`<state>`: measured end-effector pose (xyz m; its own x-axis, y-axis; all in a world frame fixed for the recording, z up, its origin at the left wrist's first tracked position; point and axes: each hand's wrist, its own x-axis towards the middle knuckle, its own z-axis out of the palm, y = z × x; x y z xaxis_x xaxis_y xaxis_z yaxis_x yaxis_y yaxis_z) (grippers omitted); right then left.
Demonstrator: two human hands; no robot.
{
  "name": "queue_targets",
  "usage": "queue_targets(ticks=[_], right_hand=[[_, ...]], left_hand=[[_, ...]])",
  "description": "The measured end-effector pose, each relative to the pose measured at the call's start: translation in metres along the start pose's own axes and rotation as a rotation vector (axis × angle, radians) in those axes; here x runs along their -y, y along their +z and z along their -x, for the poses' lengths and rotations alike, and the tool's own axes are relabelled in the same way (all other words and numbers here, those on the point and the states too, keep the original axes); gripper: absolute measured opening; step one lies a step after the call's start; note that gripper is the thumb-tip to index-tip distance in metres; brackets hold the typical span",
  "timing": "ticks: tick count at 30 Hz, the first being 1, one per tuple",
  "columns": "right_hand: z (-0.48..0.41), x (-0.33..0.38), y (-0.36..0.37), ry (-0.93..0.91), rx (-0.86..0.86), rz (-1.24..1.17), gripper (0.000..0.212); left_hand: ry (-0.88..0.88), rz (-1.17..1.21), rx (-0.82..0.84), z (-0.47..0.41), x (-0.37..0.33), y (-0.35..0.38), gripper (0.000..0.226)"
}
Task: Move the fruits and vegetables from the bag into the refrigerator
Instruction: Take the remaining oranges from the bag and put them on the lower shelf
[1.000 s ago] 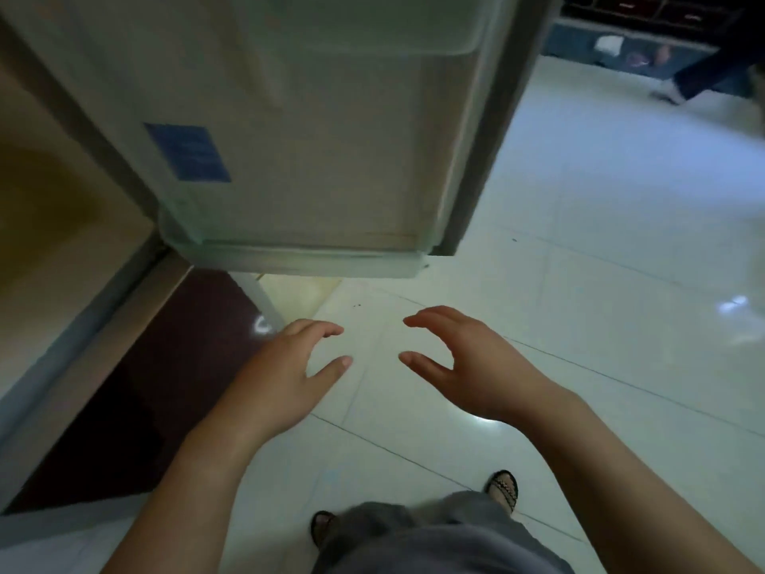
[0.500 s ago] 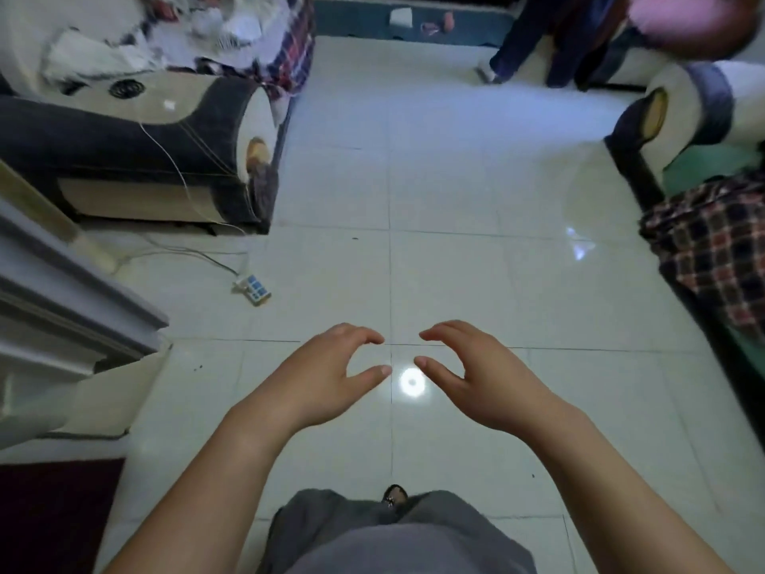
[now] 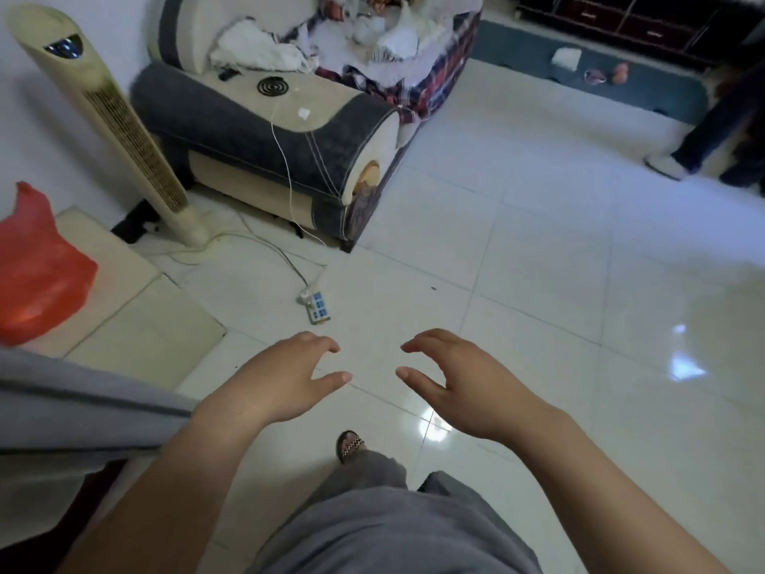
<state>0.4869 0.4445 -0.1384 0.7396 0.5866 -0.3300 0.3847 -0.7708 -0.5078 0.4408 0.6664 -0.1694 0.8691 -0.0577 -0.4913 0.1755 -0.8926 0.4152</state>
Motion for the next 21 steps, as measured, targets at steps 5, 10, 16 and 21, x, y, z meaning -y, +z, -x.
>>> queue_targets(ticks=[5,10,16,21], right_hand=[[-0.089,-0.017,-0.047,-0.059,0.017,0.040,0.046],[-0.192,-0.014,-0.066,-0.234,0.144,0.067,0.046],[-0.320,0.016,-0.092,-0.537,0.362,0.108,0.045],[-0.392,0.044,-0.099,-0.714,0.475,0.180,0.044]], left_hand=[[-0.063,0.041,-0.027,-0.069,-0.013,-0.050,0.053],[-0.211,0.201,-0.054,-0.098,0.002,-0.081,0.053],[-0.630,0.342,-0.204,-0.105,0.049,-0.110,0.064],[-0.787,0.451,-0.306,-0.136,0.048,-0.130,0.052]])
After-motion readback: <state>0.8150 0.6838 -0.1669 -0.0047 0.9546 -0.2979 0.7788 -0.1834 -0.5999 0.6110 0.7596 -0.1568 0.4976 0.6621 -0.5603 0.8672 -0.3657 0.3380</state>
